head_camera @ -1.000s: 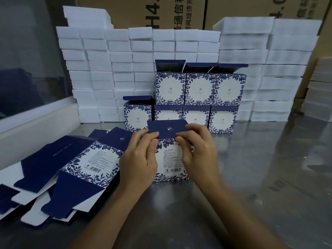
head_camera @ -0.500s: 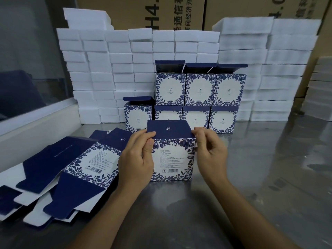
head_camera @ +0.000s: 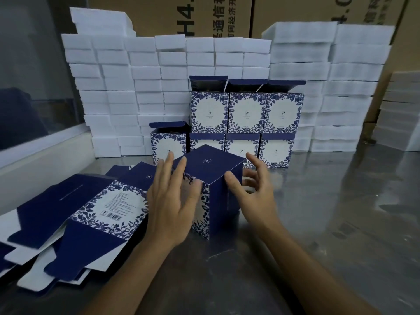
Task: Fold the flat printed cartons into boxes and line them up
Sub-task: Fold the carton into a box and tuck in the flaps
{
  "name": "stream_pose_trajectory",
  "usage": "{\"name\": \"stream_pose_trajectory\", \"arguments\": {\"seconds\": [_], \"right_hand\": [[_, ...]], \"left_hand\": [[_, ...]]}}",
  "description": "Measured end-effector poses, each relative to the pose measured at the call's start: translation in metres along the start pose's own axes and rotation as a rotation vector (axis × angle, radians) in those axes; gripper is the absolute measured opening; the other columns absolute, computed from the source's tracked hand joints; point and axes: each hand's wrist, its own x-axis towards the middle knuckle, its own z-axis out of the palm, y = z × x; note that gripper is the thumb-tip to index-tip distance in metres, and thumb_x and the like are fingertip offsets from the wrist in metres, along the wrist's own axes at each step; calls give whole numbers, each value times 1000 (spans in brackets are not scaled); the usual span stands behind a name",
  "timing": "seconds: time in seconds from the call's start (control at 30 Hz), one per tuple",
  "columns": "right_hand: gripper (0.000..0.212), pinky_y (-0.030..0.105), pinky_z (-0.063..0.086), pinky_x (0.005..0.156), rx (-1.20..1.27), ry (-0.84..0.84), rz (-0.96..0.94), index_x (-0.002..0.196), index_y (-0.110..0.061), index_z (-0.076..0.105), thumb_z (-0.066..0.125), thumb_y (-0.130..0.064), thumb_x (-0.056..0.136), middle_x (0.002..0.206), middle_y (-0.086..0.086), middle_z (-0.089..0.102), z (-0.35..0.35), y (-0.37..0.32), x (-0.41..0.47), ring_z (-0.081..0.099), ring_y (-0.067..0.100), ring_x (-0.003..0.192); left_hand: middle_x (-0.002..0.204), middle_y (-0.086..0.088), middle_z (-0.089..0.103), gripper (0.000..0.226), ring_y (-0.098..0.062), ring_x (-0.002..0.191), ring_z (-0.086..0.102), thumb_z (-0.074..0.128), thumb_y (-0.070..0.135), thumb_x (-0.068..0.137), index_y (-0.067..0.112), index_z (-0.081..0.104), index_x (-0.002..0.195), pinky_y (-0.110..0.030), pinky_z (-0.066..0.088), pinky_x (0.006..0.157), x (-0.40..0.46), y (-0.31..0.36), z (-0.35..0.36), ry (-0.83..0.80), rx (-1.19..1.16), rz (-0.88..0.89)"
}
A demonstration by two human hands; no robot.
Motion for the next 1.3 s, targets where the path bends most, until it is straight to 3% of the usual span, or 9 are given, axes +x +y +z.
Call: {"name": "stream_pose_trajectory", "arguments": {"seconds": [0.17, 0.3, 0.4, 0.5, 0.57, 0.8, 0.97, 1.13, 1.3], "right_hand": [[55, 12, 50, 72, 15, -12, 3, 125, -42, 55, 76, -46, 74, 110, -7, 65, 0, -3, 0, 63, -8, 85], [19, 14, 50, 72, 62, 27, 20, 114, -27, 67, 63, -31, 95, 105, 6, 69, 3, -7, 2, 62, 6, 89], [30, 28, 49, 72, 131, 49, 64, 107, -13, 69, 42, -25, 107, 105, 32, 61, 5, -9, 6, 53, 23, 83], [17, 36, 51, 74, 45, 26, -14, 99, -16, 65, 50, -22, 104, 98, 17, 67, 8, -8, 5, 57, 19, 80], [8, 32, 53, 78, 20, 5, -31, 104, -25, 63, 59, -29, 98, 107, 7, 66, 9, -7, 4, 62, 13, 86], [76, 34, 43, 107, -126, -64, -53, 138, -54, 39, 71, -64, 70, 151, -21, 34, 7, -6, 0, 37, 2, 140], [35, 45, 32, 118, -255, -23, -198, 106, -44, 66, 76, -55, 74, 157, -9, 28, 16, -9, -5, 27, 6, 147], [20, 54, 36, 109, -452, 14, -451, 102, -26, 77, 71, -37, 87, 140, -4, 54, 20, -13, -6, 41, 22, 137], [15, 54, 41, 89, -623, 11, -516, 101, -29, 77, 66, -30, 91, 116, -11, 66, 24, -15, -9, 56, 17, 112]], "left_hand": [[160, 27, -2, 77, 13, 143, -3, 36, 76, 84, 43, 17, 152, -11, 9, 107, -2, 2, -1, -133, -223, -60], [156, 14, 28, 40, 22, 132, 21, 40, 39, 102, 27, 50, 139, 4, 18, 98, 1, 5, -4, -38, -225, -27], [142, 3, 48, 30, 2, 129, 40, 43, 8, 102, 15, 66, 120, -1, 27, 101, 3, 5, -8, 90, -187, -11], [131, -1, 59, 30, -11, 125, 52, 45, -4, 99, 11, 69, 106, -21, 42, 101, 5, 6, -10, 182, -217, -55], [124, 1, 61, 32, -3, 115, 56, 46, -6, 97, 16, 69, 100, -13, 43, 91, 6, 7, -12, 220, -259, -98], [155, 17, 31, 27, 4, 143, 22, 56, 43, 86, 38, 63, 112, -21, 26, 111, 4, 10, -11, 70, -417, -176], [158, 26, 20, 68, 8, 146, 6, 53, 63, 79, 32, 50, 139, -22, 16, 115, 1, 11, -8, -76, -475, -115], [150, 25, 37, 33, 4, 145, 20, 52, 49, 91, 44, 56, 124, -23, 27, 113, -1, 17, -5, -91, -383, -18], [133, 0, 60, 28, -7, 124, 54, 52, 18, 98, 9, 68, 120, -23, 46, 100, -1, 17, -3, 74, -210, 126]]}}
